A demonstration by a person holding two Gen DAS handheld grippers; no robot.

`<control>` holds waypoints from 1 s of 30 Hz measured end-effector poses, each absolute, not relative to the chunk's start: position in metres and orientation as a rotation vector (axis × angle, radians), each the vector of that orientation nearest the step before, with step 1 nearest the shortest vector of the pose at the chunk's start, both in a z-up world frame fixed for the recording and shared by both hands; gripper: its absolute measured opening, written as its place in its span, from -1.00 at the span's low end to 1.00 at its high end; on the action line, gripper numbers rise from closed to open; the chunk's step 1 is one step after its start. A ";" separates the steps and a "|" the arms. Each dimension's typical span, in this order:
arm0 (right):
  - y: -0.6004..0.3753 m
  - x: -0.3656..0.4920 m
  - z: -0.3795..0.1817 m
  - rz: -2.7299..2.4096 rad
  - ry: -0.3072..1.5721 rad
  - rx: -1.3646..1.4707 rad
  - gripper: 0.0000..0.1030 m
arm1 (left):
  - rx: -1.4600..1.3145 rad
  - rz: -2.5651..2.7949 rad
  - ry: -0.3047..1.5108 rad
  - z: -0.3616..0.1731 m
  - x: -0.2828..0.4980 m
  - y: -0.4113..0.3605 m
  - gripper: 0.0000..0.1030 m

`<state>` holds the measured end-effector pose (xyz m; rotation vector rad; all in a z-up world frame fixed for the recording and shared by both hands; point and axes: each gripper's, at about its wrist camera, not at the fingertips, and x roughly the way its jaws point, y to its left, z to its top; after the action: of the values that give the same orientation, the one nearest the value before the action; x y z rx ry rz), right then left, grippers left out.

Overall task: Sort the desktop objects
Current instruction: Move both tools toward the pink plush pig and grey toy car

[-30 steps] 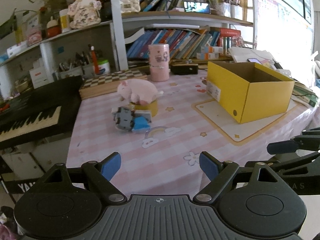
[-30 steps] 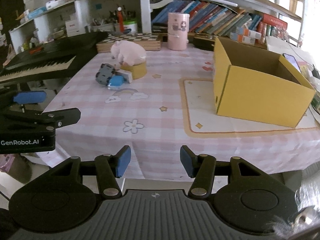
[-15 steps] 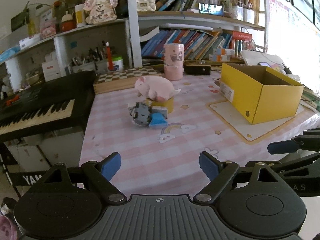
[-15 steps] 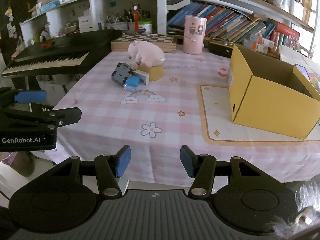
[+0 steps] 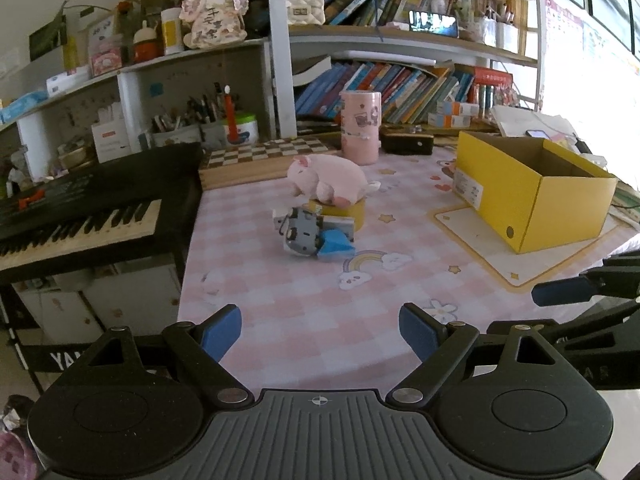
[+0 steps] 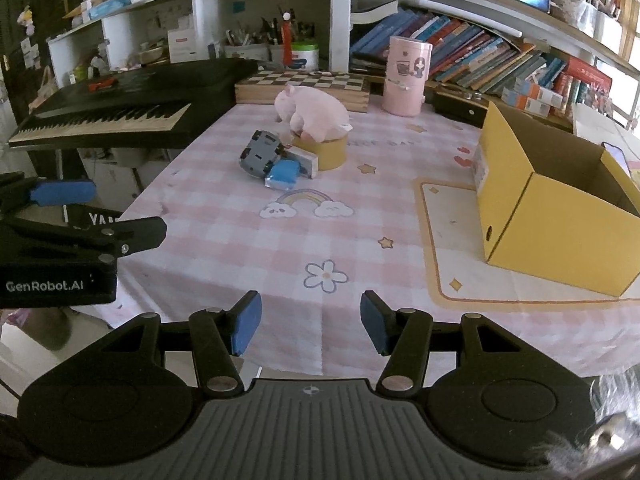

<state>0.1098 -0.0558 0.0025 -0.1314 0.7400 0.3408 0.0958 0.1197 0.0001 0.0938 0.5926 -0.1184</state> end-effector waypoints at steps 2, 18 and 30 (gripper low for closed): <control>-0.052 0.113 0.003 0.346 0.740 -0.138 0.02 | 0.090 -0.112 0.590 0.000 0.097 0.122 0.72; -0.048 0.157 -0.001 0.395 0.766 -0.158 0.03 | 0.076 -0.074 0.630 -0.007 0.134 0.120 0.73; -0.055 0.236 0.006 0.469 0.743 -0.176 0.05 | 0.055 -0.008 0.641 -0.007 0.194 0.107 0.73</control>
<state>0.2359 -0.0551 0.0060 -0.1762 0.7434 0.4691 0.1937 0.1071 -0.0071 0.0552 0.6413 -0.0077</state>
